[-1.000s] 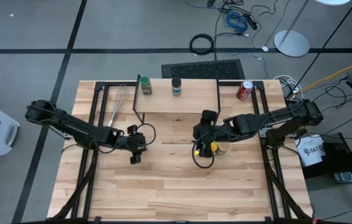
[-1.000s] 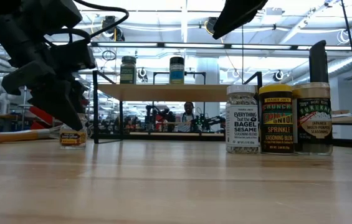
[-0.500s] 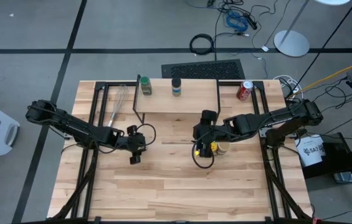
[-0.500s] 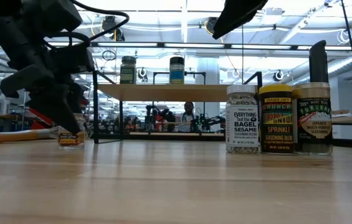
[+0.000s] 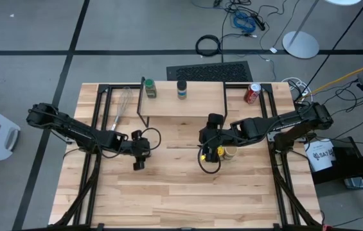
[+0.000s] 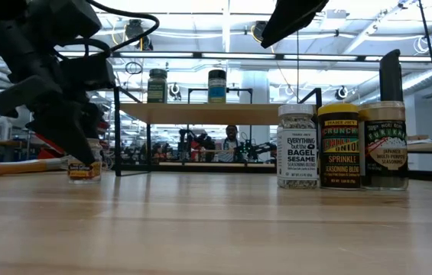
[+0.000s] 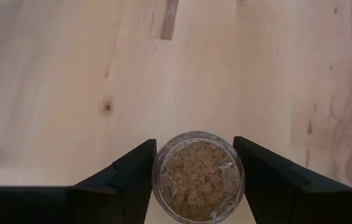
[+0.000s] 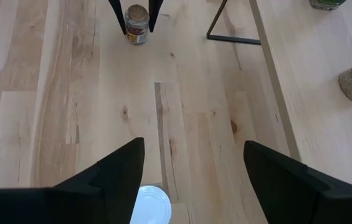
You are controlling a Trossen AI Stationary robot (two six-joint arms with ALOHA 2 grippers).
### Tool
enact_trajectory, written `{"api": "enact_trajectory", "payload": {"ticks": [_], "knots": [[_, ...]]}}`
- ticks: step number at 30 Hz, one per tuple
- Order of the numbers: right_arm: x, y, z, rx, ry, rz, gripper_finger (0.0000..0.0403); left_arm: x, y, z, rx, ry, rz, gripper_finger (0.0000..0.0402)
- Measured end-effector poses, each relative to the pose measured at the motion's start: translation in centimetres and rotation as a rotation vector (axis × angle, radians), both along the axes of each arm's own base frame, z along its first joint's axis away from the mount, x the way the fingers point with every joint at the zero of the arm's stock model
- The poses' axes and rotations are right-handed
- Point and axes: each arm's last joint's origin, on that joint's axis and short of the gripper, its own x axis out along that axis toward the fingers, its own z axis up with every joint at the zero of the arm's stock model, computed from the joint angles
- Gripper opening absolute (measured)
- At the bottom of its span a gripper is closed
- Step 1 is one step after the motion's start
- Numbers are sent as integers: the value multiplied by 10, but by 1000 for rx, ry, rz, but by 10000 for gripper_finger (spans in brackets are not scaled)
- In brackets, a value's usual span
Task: Shelf spices
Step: Remove the brown seasoning bottle from the shelf, then remove the black seasoning bottle from the shelf
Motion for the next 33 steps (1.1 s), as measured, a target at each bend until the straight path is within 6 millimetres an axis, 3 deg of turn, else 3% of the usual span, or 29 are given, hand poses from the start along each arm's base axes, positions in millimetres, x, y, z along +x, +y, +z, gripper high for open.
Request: {"api": "enact_trajectory", "payload": {"ticks": [9,17,24,33], "knots": [[0,0,0,7,-3,-8,263,1,-2,1,-67,-2,-6,223],[0,0,0,4,-2,-5,263,2,-3,3,-101,8,-2,282],[0,0,0,5,-2,-6,263,9,-4,27,-94,-27,-21,319],[0,0,0,0,-4,-4,263,8,-3,67,-56,-9,-8,322]]}}
